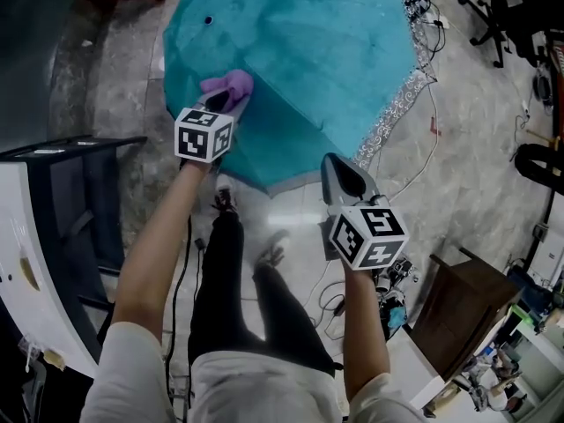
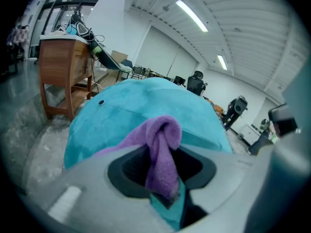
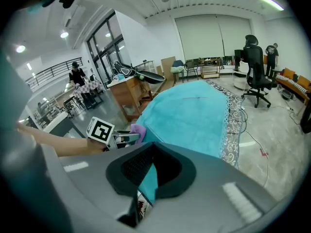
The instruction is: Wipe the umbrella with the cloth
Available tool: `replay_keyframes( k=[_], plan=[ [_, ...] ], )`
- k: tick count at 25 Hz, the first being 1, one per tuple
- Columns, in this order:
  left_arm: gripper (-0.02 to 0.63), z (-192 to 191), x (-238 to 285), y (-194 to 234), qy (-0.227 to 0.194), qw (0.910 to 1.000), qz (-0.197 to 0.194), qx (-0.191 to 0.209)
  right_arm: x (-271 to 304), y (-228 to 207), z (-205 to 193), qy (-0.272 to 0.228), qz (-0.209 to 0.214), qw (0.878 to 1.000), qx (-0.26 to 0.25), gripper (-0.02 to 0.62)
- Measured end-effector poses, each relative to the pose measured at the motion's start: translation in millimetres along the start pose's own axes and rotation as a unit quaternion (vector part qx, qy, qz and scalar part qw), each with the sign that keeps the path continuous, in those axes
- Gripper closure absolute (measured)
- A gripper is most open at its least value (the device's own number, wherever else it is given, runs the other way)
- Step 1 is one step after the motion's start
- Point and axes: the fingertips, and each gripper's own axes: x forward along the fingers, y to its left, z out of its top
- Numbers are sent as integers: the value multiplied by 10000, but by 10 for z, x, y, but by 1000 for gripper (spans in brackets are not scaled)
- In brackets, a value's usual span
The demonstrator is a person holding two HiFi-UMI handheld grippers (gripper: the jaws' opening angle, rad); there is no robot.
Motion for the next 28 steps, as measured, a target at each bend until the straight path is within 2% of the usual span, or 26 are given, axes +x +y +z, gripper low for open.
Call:
replay_keyframes(
  k=[11,28],
  plan=[
    [472,-742,161,-1238,124,9989,-440,-74,-688,-372,-468,-36,-107,9999,-106,591],
    [469,-1620,878,-2678,422,9961,-775,-37,-1562,-1442,-1547,36,-532,9979,369,591]
  ],
)
